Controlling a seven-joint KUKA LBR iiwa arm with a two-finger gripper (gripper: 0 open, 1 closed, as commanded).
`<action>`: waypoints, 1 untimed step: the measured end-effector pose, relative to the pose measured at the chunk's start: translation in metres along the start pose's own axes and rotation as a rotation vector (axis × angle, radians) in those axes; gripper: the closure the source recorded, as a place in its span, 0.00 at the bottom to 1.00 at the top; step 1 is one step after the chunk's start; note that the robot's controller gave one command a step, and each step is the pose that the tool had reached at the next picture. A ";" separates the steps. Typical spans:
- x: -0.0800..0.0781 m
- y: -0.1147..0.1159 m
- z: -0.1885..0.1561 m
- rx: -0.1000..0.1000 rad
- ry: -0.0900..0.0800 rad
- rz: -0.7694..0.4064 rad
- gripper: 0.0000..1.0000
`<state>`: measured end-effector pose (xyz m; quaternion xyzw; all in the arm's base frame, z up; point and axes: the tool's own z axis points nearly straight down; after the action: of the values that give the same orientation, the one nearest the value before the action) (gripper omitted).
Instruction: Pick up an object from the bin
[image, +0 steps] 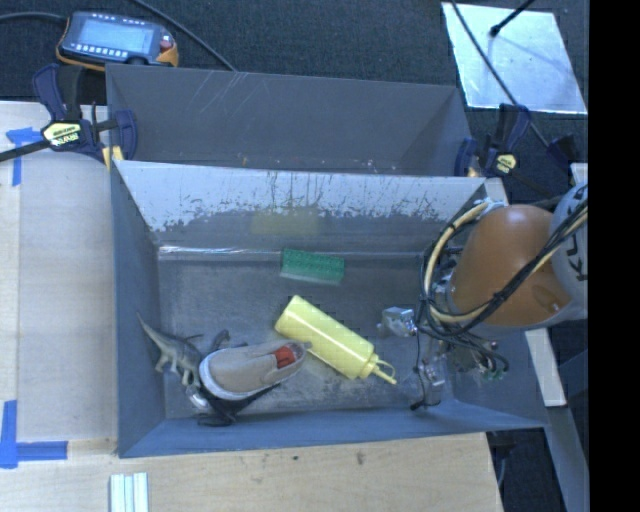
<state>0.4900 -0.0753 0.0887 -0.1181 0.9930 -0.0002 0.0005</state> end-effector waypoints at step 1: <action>-0.028 0.040 0.014 0.001 -0.002 -0.081 0.00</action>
Offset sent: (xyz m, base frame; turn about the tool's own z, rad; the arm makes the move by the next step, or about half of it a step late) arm 0.0624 0.0354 -0.0187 -0.1280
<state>0.5082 -0.0297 0.0743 -0.1584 0.9874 -0.0004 0.0014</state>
